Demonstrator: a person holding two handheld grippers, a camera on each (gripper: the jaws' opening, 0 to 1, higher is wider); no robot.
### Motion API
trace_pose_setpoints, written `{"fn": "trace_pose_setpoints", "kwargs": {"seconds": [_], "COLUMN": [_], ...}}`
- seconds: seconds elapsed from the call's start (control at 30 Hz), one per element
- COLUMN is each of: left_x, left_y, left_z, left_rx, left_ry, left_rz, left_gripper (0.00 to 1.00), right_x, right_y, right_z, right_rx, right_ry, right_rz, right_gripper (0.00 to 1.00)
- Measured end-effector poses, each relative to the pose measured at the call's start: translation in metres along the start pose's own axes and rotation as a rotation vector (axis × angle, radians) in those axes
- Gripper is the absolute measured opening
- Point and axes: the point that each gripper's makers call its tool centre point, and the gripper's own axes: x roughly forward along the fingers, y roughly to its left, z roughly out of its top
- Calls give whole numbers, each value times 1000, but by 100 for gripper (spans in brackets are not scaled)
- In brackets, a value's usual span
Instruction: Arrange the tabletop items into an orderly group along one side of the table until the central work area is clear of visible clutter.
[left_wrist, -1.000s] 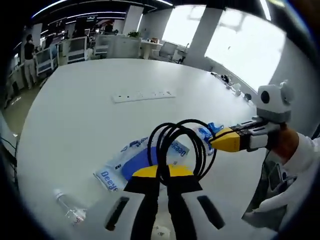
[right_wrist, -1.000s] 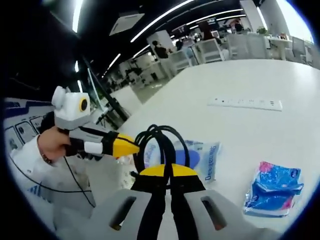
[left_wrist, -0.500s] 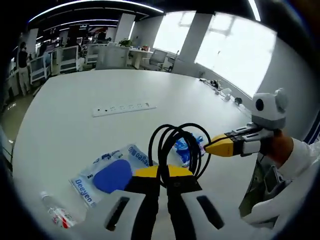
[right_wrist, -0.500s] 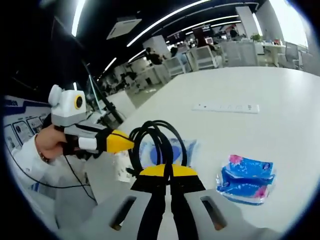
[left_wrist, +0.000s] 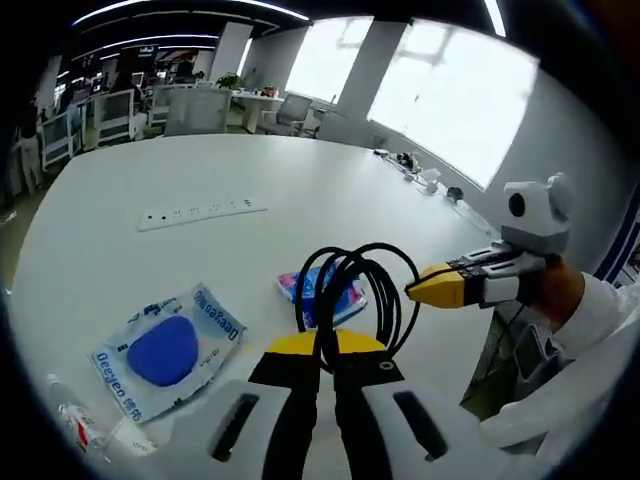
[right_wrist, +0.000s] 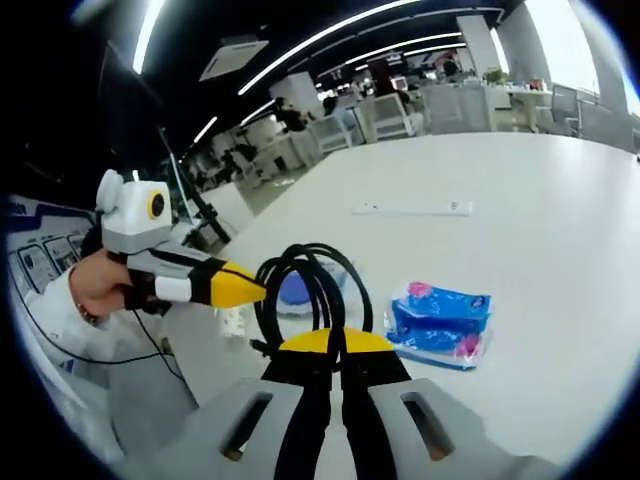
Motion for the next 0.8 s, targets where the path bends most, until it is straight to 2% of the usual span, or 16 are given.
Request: {"fn": "trace_pose_setpoints", "kwargs": {"seconds": [0.37,0.57,0.8], "left_x": [21,33,50], "left_y": [-28,-38,-46], "left_z": [-10,-24,-48], "left_rx": [12,12,-19], "left_ry": [45,88,144], "left_rz": [-42,-57,-77], "left_gripper": [1,1,1], "right_x": [-23,-28,-28], "right_y": [-22,-29,-49], "right_z": [-21,-37,-63], "right_rx": [50,74,111], "right_ry": [8,31,77], "right_rz": [-27,-32,-37], "right_gripper": [0,0,0]}}
